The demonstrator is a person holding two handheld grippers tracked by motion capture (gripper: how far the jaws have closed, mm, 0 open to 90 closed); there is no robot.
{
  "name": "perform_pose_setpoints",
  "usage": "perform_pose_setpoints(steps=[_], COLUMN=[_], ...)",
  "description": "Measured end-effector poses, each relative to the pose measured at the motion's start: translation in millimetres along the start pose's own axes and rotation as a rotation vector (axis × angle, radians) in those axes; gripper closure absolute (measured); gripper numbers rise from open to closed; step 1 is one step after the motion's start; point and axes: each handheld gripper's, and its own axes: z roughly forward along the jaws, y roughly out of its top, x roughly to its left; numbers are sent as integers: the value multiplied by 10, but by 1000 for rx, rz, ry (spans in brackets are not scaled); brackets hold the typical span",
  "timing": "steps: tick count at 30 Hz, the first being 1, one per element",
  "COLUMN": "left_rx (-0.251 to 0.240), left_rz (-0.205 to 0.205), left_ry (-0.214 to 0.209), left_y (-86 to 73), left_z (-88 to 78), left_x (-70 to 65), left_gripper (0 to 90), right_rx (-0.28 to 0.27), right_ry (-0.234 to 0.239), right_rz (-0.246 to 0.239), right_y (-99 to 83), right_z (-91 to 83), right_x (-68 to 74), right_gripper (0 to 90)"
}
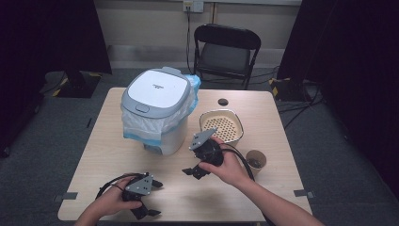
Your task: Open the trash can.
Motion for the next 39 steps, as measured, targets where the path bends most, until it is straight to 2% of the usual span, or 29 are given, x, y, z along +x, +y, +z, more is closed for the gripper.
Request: perform_pose_setpoints(steps=[1, 5, 16, 21, 39], left_rx=[2, 3, 1, 1, 2], left_rz=[1, 6, 5, 6, 6], left_ry=[0, 7, 4, 6, 5], left_y=[1, 3, 4, 4, 5], left_z=[-2, -4, -1, -1, -2], left_x=[3, 3, 3, 3, 3], left_gripper=[83, 82, 80, 81, 80], right_rx=[2, 26, 69, 58, 33], right_ry=[-2, -23, -5, 10, 20], right_rz=[1, -47, -119, -133, -115], right_y=[37, 199, 638, 801, 1209], right_z=[-31, -141, -366, -431, -643], right_x=[-14, -42, -59, -90, -286], right_gripper=[149, 152, 160, 160, 164])
